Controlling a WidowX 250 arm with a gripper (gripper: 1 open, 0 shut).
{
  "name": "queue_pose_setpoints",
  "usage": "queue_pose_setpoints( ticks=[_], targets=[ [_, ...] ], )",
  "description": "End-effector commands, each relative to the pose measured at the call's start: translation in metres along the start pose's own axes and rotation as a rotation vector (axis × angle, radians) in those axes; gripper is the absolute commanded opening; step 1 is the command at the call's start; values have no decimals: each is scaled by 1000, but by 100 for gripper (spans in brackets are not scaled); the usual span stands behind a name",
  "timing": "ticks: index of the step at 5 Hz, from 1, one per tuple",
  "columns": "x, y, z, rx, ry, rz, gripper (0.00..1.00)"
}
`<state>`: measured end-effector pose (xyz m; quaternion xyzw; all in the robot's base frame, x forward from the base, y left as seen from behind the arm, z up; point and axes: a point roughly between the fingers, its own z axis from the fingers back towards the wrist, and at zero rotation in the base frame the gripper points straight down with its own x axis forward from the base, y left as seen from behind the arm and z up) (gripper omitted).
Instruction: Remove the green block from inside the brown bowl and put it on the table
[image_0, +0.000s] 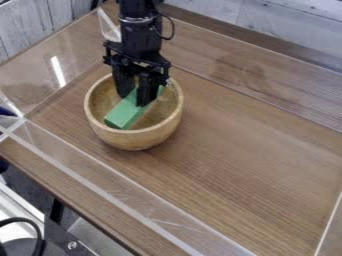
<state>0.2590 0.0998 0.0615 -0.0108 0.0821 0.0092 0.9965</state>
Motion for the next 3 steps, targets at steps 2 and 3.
queue_pose_setpoints(
  ticks=[2,3],
  targets=[
    [6,0,29,31,-95,-1,0],
    [6,-1,30,32,-97,0,0]
  ],
)
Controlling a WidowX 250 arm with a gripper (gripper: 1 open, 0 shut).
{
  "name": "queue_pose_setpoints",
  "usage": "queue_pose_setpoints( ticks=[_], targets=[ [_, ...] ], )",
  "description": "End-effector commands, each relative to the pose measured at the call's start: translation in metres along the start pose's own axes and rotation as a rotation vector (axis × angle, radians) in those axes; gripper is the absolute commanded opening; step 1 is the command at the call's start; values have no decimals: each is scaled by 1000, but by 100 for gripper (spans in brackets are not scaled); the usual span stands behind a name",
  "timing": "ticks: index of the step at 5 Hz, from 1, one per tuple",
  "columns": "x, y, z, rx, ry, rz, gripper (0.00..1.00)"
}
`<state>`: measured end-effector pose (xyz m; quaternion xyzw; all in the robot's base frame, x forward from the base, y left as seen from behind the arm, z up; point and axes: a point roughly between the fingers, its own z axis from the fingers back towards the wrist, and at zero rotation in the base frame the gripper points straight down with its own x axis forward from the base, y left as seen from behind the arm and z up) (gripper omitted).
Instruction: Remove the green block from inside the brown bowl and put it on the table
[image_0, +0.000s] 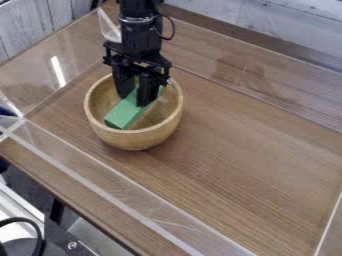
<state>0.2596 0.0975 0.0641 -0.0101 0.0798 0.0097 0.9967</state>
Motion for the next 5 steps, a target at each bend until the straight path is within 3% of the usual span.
queue_pose_setpoints(
  ticks=[1,5],
  targets=[
    [6,1,29,31,-96,0,0],
    [6,-1,32,33,-102,4,0]
  ],
)
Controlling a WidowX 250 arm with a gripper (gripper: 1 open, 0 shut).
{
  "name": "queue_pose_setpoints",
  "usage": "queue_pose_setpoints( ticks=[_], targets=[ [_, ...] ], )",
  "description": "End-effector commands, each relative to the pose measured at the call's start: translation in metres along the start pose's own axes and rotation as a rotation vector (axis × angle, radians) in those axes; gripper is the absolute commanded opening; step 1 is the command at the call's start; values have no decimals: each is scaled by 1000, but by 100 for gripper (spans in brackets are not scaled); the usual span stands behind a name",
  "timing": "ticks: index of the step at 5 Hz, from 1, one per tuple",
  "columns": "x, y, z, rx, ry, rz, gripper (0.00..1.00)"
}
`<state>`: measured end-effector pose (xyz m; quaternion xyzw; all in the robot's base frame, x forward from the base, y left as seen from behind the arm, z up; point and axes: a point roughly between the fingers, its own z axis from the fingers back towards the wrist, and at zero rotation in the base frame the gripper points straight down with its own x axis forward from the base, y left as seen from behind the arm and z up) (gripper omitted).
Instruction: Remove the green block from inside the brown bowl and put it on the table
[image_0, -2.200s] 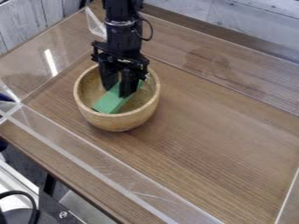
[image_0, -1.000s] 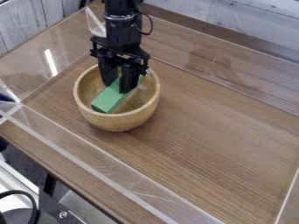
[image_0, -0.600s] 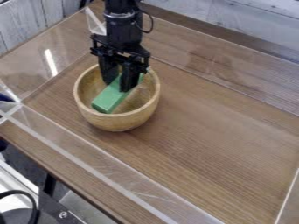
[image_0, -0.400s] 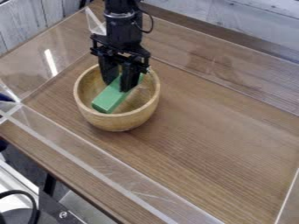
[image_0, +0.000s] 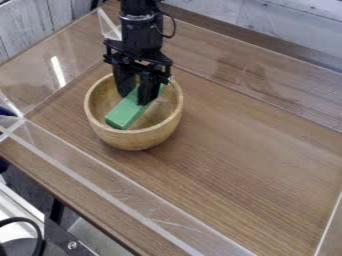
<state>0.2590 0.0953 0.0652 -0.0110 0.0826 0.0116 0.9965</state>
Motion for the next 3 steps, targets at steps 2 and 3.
queue_pose_setpoints(
  ticks=[2,3],
  targets=[
    [6,0,32,37,-107,1,0],
    [6,0,33,37,-108,2,0]
  ],
)
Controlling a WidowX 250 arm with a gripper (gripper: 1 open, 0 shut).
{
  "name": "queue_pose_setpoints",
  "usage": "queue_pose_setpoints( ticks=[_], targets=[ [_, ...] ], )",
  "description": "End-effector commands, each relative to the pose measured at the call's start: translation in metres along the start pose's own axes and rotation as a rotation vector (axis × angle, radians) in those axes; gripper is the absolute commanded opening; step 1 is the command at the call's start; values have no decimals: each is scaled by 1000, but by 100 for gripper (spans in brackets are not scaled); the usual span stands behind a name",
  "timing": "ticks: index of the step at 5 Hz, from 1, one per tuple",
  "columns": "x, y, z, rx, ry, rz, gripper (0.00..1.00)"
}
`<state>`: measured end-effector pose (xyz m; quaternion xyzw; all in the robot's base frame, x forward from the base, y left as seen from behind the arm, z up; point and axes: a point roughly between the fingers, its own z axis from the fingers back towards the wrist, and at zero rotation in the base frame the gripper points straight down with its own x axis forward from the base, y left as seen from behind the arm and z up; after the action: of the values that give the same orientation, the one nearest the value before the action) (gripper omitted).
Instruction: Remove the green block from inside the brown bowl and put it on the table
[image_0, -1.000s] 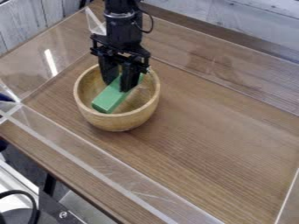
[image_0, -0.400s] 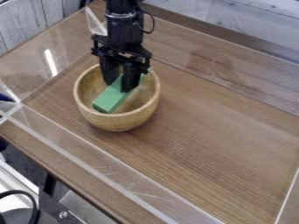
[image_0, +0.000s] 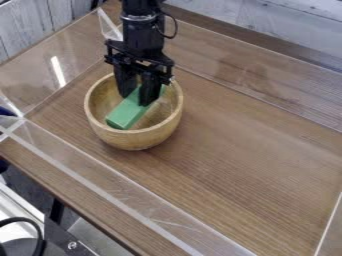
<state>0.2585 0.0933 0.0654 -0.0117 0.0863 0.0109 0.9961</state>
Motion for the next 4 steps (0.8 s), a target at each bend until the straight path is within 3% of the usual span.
queue_pose_setpoints(
  ticks=[1,4],
  targets=[
    [6,1,34,39,-115,4,0],
    [5,-1,37,40,-117,7,0]
  ],
)
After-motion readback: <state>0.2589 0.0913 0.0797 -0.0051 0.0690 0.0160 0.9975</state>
